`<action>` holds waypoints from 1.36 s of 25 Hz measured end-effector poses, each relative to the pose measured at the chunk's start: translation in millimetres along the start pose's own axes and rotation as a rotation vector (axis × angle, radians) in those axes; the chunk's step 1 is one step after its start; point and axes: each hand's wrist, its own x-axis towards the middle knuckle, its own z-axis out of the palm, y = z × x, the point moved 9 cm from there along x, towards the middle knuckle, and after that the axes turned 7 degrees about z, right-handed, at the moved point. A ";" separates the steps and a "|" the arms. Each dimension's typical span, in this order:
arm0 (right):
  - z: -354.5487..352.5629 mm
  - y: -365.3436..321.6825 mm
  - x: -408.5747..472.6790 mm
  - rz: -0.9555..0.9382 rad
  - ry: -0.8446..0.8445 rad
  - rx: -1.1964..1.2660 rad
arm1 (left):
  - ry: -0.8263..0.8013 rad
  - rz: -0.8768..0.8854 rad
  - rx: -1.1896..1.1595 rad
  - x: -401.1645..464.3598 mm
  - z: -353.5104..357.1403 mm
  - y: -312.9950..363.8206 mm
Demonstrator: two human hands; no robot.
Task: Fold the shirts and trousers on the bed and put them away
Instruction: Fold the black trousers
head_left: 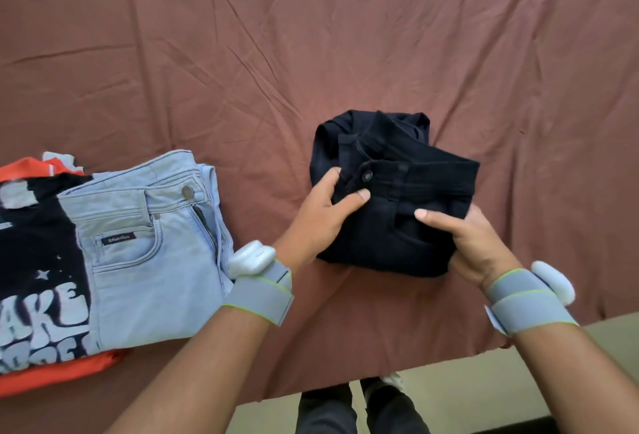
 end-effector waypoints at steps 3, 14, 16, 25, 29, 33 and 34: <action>3.5 -8.7 13.1 -0.061 0.079 -0.049 | 0.054 -0.043 -0.002 7.8 -7.2 2.3; -42.5 31.8 -0.6 0.050 0.106 0.214 | -0.462 -0.030 -0.043 -18.9 48.1 32.4; -46.9 42.9 -1.0 0.085 0.156 0.218 | -0.347 -0.003 -0.140 -15.1 40.9 32.8; -26.5 29.4 -0.9 0.145 0.074 0.153 | 0.407 -0.303 0.308 48.6 -65.3 11.6; -14.6 33.1 -7.8 0.222 -0.048 0.105 | 0.436 -0.190 0.588 69.9 -62.0 37.3; -12.4 44.9 -1.2 0.271 -0.039 -0.187 | 0.380 -0.166 0.662 86.7 -53.0 32.2; -9.9 49.1 -0.3 0.278 -0.042 -0.284 | 0.375 -0.161 0.504 95.0 -53.5 29.8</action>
